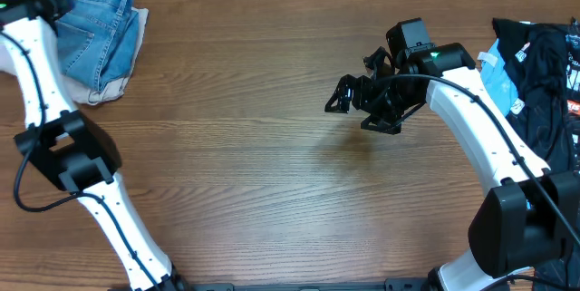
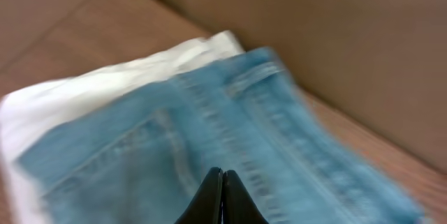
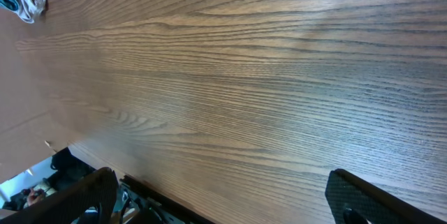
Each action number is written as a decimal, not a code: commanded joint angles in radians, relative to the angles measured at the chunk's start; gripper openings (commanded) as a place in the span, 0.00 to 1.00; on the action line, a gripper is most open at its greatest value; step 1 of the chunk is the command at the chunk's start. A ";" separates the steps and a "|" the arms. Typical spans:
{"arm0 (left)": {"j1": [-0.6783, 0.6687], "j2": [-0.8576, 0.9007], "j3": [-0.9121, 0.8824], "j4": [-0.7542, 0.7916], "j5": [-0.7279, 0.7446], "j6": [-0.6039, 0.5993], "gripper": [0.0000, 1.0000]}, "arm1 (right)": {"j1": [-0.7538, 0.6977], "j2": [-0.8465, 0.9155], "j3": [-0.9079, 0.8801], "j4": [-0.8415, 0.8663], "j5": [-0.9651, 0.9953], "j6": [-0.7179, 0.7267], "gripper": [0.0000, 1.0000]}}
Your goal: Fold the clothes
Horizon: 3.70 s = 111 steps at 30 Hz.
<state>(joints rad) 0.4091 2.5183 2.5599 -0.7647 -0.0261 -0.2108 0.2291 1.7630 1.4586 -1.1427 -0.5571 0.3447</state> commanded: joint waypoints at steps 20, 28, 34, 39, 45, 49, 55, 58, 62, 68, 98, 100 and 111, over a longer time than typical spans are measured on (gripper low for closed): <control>-0.073 0.301 0.027 0.090 -0.041 -0.135 0.04 | 0.001 -0.001 0.007 0.009 0.006 0.005 1.00; -0.110 0.296 0.035 0.092 -0.087 -0.249 0.05 | 0.001 -0.001 0.007 0.000 0.006 0.009 1.00; -0.129 0.221 0.087 0.051 -0.188 -0.135 0.04 | 0.001 -0.001 0.007 -0.005 0.019 0.008 1.00; -0.123 0.114 0.092 0.051 -0.224 -0.078 0.04 | 0.001 -0.001 0.007 -0.004 0.041 0.008 1.00; -0.097 0.053 0.092 0.023 -0.293 0.011 0.10 | 0.001 -0.001 0.007 -0.005 0.042 -0.001 1.00; -0.071 0.053 0.092 -0.052 -0.299 0.035 0.24 | 0.001 -0.001 0.007 -0.004 0.045 -0.004 1.00; -0.024 0.056 0.078 -0.127 -0.295 0.020 0.07 | 0.001 -0.001 0.007 -0.005 0.045 -0.004 1.00; 0.002 0.071 0.072 -0.151 -0.294 0.019 0.05 | 0.001 -0.001 0.007 -0.004 0.045 -0.004 1.00; 0.030 0.101 0.072 -0.182 -0.269 0.020 0.05 | 0.001 -0.001 0.007 -0.004 0.052 -0.003 1.00; 0.046 0.168 0.071 -0.198 -0.192 0.020 0.05 | 0.001 -0.001 0.007 -0.005 0.052 -0.003 1.00; -0.037 -0.232 0.113 -0.416 0.049 0.016 1.00 | -0.002 -0.008 0.038 -0.024 0.014 0.007 1.00; -0.039 -0.281 0.113 -0.457 0.088 0.004 1.00 | -0.002 -0.022 0.060 -0.049 0.014 -0.001 1.00; -0.039 -0.513 0.113 -0.722 0.239 0.005 1.00 | -0.002 -0.281 0.100 -0.218 0.117 -0.037 0.99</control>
<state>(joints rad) 0.3679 2.0781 2.6579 -1.4555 0.1413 -0.2028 0.2295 1.5970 1.5196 -1.3338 -0.5007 0.3225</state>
